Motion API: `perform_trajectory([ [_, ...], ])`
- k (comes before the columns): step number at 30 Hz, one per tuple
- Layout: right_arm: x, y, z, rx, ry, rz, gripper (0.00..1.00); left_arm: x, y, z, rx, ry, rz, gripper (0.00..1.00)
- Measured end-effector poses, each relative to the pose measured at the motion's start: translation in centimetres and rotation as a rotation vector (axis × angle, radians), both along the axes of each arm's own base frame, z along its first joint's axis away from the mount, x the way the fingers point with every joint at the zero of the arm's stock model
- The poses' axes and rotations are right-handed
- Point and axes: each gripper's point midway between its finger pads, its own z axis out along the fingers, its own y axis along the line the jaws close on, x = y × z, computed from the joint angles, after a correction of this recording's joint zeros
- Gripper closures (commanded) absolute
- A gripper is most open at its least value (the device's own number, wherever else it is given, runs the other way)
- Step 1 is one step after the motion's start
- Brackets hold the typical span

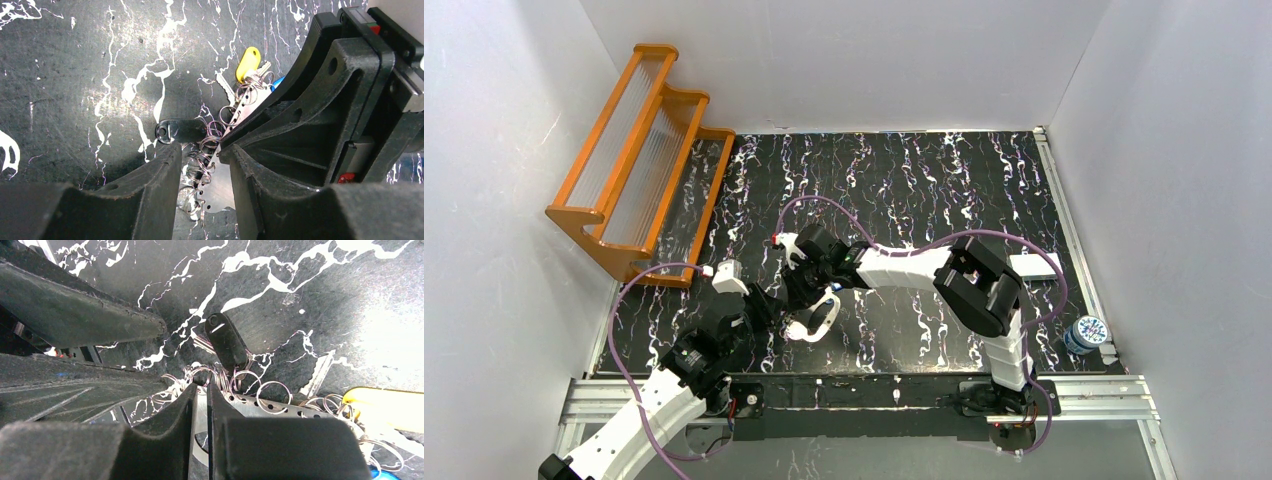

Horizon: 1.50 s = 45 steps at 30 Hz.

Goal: Put the keys on the keyring

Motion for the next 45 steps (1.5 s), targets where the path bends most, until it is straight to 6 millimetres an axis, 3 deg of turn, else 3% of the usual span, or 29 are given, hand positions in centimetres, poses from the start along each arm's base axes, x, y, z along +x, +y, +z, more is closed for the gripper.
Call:
perform_trajectory([
  [8,0.3,-0.2,-0.2,-0.007,-0.022,-0.006,0.75,0.0,0.0,0.0,0.0,0.0,0.0,0.61],
  [19,-0.4,-2.3,-1.8,-0.06,-0.012,-0.022,0.69,0.0,0.0,0.0,0.0,0.001,0.0,0.61],
  [45,0.4,-0.1,-0.3,0.003,-0.026,-0.014,0.69,0.0,0.0,0.1,-0.003,-0.002,-0.001,0.61],
])
